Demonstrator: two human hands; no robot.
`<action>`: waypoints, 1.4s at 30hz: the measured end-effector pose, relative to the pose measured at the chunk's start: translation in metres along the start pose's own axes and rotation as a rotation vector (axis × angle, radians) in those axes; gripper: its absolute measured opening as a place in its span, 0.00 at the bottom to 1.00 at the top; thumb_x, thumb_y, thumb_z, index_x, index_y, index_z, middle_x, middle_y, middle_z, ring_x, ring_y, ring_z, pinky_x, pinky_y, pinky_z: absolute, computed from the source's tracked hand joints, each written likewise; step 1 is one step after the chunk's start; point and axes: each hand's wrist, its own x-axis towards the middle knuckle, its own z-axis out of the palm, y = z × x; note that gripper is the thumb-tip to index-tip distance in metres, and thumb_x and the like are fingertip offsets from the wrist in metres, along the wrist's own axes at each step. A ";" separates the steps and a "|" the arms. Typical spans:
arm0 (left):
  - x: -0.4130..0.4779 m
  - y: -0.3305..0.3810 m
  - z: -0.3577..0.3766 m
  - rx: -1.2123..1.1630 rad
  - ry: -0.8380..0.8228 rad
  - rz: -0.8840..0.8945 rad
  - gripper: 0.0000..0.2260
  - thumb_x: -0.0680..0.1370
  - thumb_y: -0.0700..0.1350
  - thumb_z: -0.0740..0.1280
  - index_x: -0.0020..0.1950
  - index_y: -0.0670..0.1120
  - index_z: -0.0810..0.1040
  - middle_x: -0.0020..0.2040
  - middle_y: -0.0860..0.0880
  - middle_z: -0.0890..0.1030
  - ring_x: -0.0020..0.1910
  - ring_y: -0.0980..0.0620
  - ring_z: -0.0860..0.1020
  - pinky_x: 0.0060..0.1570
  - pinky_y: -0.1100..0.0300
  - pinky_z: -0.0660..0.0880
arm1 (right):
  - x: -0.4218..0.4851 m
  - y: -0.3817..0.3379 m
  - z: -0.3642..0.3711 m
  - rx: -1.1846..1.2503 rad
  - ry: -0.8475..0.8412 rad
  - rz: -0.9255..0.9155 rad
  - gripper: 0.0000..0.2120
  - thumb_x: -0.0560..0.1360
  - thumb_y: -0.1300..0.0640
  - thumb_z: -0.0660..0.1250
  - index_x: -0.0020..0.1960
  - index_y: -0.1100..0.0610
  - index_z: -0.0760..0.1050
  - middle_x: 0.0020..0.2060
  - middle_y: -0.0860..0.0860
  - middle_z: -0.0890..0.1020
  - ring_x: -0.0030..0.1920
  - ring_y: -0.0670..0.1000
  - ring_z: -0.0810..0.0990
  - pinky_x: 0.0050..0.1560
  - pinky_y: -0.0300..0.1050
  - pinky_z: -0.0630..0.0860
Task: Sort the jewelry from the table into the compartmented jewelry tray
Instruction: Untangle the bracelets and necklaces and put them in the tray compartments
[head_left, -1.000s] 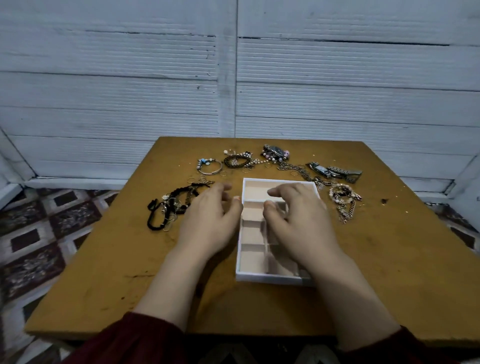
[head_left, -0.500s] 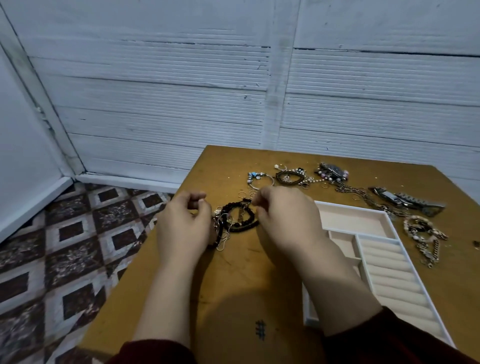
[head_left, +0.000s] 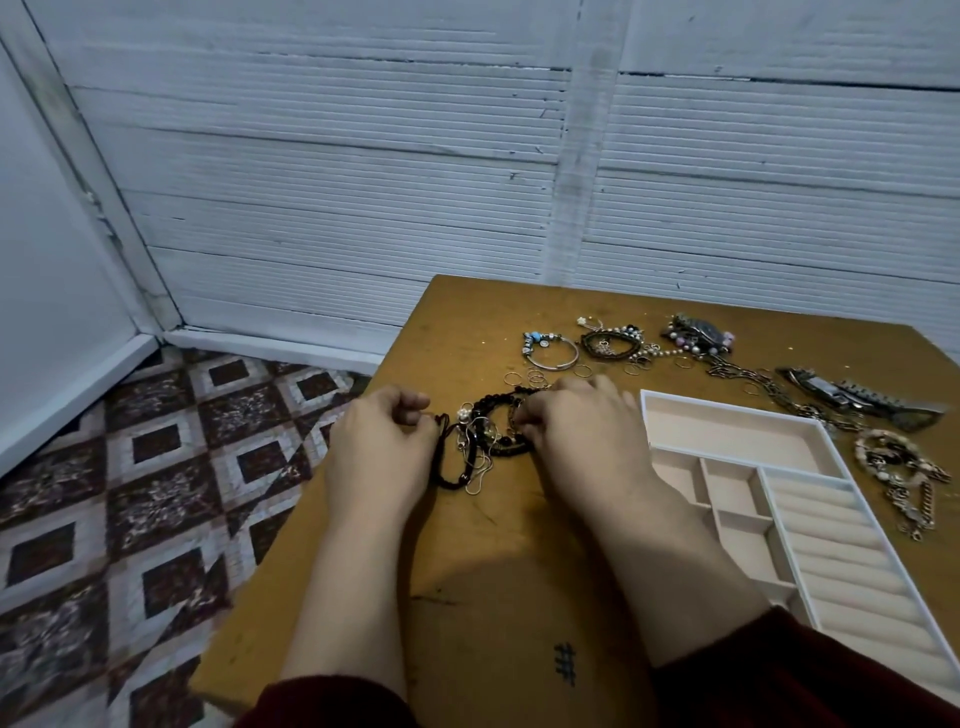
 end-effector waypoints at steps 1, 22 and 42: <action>-0.001 0.001 0.000 -0.002 -0.002 0.001 0.05 0.73 0.42 0.68 0.44 0.53 0.79 0.39 0.57 0.80 0.42 0.53 0.79 0.41 0.57 0.75 | 0.000 0.000 0.000 -0.005 -0.005 0.000 0.13 0.79 0.51 0.60 0.61 0.41 0.76 0.58 0.49 0.76 0.61 0.55 0.68 0.58 0.49 0.64; -0.001 0.003 -0.003 0.005 -0.006 0.010 0.05 0.74 0.43 0.66 0.47 0.51 0.80 0.40 0.56 0.79 0.42 0.53 0.78 0.39 0.61 0.69 | -0.007 0.002 0.000 -0.093 -0.075 -0.023 0.14 0.79 0.47 0.57 0.61 0.50 0.73 0.61 0.53 0.71 0.64 0.57 0.63 0.60 0.51 0.60; -0.003 0.008 -0.002 0.063 -0.071 0.097 0.07 0.75 0.45 0.67 0.50 0.54 0.80 0.46 0.54 0.79 0.49 0.49 0.76 0.43 0.57 0.71 | -0.010 0.003 -0.022 0.439 0.428 0.008 0.05 0.77 0.53 0.63 0.51 0.52 0.74 0.44 0.44 0.78 0.51 0.52 0.73 0.50 0.47 0.62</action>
